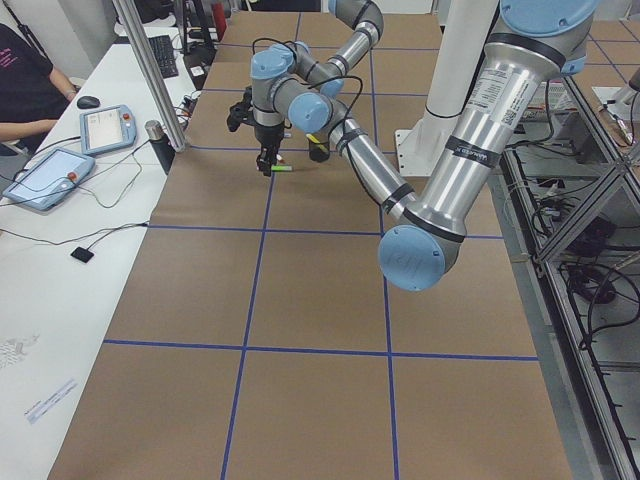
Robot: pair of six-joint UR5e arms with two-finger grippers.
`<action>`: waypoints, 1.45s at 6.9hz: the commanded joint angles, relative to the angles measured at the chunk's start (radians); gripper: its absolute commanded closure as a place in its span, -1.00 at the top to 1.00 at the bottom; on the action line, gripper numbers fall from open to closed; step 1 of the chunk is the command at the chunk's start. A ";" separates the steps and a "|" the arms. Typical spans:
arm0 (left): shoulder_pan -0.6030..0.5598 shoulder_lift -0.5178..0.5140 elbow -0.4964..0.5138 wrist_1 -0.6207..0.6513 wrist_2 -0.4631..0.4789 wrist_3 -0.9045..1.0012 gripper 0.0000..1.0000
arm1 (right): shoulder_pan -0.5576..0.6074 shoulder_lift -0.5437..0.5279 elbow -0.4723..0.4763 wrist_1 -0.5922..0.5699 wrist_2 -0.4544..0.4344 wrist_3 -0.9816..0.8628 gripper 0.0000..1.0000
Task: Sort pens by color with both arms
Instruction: 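Lay the green marker on the table and withdraw the right gripper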
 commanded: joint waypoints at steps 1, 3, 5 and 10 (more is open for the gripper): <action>0.018 -0.008 0.010 -0.005 0.000 -0.045 0.09 | 0.033 -0.031 0.071 -0.003 0.097 -0.057 0.87; 0.056 -0.060 0.031 -0.005 0.000 -0.137 0.09 | 0.121 -0.233 0.285 -0.012 0.266 -0.283 0.97; 0.091 -0.080 0.038 -0.041 0.000 -0.270 0.09 | 0.216 -0.356 0.368 -0.012 0.399 -0.429 0.97; 0.307 -0.227 0.151 -0.229 0.108 -0.792 0.09 | 0.484 -0.613 0.473 -0.015 0.597 -0.672 0.97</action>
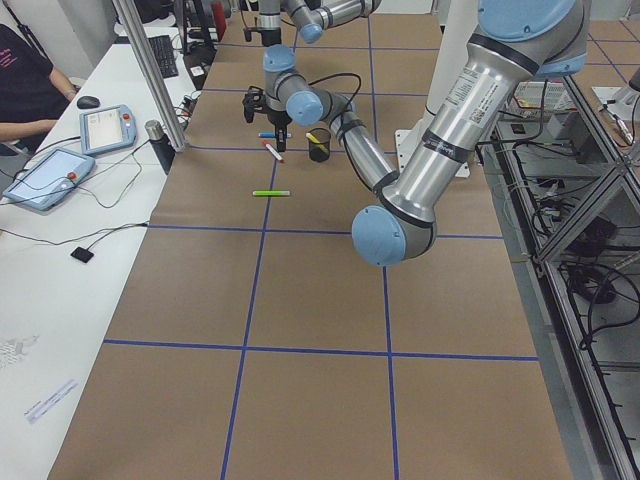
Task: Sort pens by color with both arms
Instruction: 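Move the left gripper over the pen cup toward the yellow marker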
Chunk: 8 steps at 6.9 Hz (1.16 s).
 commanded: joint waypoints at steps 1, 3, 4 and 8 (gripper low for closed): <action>0.103 -0.080 0.042 -0.007 0.103 -0.150 0.09 | 0.076 -0.070 0.006 -0.010 -0.001 -0.074 0.97; 0.143 -0.120 0.087 -0.016 0.139 -0.197 0.09 | 0.172 -0.118 0.006 -0.107 -0.063 -0.236 0.97; 0.166 -0.149 0.131 -0.033 0.168 -0.212 0.09 | 0.258 -0.148 0.001 -0.194 -0.075 -0.414 0.97; 0.235 -0.166 0.185 -0.083 0.225 -0.277 0.09 | 0.456 -0.153 -0.057 -0.375 -0.210 -0.778 0.98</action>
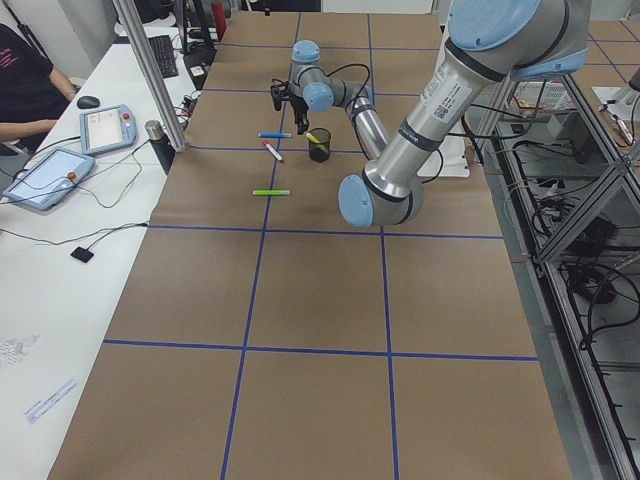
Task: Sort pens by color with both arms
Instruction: 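Move the left gripper over the pen cup toward the yellow marker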
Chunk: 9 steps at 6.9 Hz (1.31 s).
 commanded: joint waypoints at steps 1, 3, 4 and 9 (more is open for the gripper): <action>0.034 -0.007 0.009 -0.008 0.037 -0.050 0.09 | 0.080 -0.004 -0.061 -0.043 -0.011 -0.177 0.98; 0.059 -0.026 0.010 -0.006 0.109 -0.139 0.09 | 0.090 -0.001 -0.075 -0.043 -0.016 -0.193 0.98; 0.089 -0.033 0.012 0.003 0.184 -0.144 0.09 | 0.090 0.000 -0.075 -0.043 -0.016 -0.193 0.98; 0.097 -0.106 0.012 0.244 0.231 -0.139 0.10 | 0.088 -0.001 -0.075 -0.043 -0.013 -0.193 0.98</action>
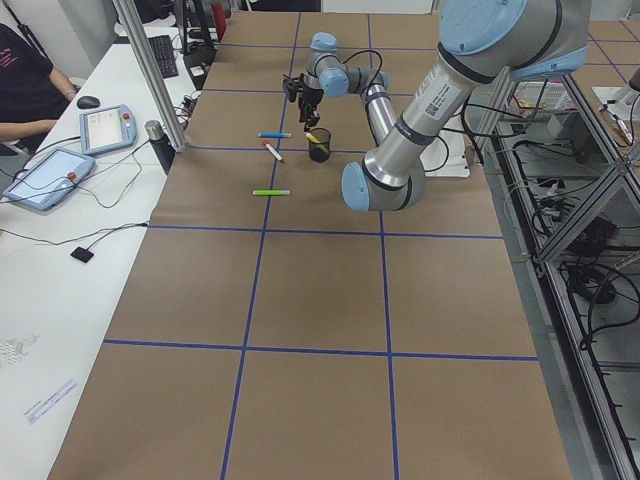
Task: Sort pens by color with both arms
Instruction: 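Move the left gripper over the pen cup toward the yellow marker, then grasp the yellow marker in the cup with the left gripper and lift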
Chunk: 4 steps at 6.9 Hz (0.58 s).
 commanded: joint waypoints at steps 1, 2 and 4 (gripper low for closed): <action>0.016 -0.008 0.005 0.054 0.031 -0.001 0.10 | 0.001 -0.001 0.001 0.000 0.001 0.000 0.98; 0.047 -0.009 0.022 0.060 0.043 -0.001 0.10 | 0.001 -0.001 0.000 0.000 0.001 0.000 0.98; 0.067 -0.031 0.051 0.060 0.069 -0.002 0.10 | 0.001 -0.001 0.000 0.000 0.001 0.000 0.98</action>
